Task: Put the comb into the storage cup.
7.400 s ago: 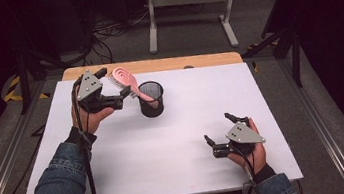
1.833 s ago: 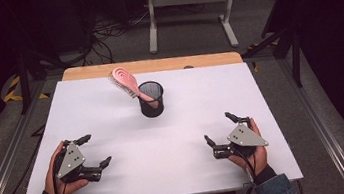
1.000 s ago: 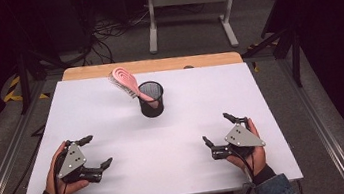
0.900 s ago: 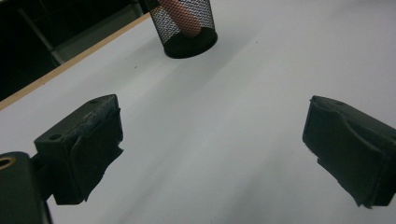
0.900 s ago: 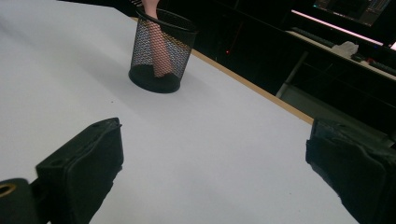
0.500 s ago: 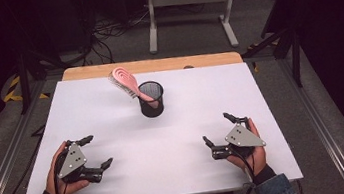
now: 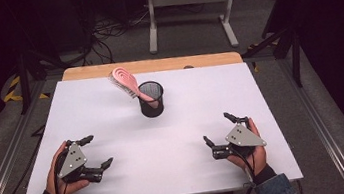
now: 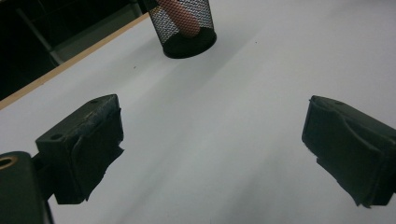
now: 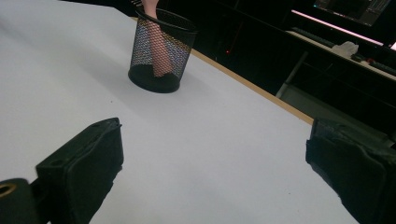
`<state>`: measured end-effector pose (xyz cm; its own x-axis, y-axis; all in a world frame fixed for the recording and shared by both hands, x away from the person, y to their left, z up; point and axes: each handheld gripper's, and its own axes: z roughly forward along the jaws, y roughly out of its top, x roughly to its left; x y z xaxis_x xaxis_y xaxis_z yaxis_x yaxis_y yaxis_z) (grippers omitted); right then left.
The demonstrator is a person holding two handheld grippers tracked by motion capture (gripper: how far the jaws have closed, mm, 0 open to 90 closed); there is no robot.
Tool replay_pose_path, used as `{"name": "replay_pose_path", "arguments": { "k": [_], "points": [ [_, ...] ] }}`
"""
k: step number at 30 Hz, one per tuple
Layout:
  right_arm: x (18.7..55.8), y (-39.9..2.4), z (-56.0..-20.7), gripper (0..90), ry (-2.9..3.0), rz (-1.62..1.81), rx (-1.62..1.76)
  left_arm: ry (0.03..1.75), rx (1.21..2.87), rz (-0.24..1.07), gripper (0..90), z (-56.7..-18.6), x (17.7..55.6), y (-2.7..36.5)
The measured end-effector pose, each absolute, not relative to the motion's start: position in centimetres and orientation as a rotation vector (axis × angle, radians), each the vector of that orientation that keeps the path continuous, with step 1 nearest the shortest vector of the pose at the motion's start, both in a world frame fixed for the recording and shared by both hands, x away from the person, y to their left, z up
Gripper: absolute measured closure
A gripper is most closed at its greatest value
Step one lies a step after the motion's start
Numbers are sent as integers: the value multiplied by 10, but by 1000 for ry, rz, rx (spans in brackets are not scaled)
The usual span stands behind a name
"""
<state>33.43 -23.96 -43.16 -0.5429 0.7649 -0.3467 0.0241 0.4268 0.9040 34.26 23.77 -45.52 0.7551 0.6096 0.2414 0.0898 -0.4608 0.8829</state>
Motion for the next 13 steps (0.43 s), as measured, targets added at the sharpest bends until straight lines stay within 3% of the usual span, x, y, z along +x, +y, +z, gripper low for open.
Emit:
{"name": "replay_pose_path", "arguments": {
  "k": [13],
  "points": [
    [335, -242, -432, 47, 1886, 1183, 674, 527, 1990, 671, 65, -456, 345, 234]
  ]
}}
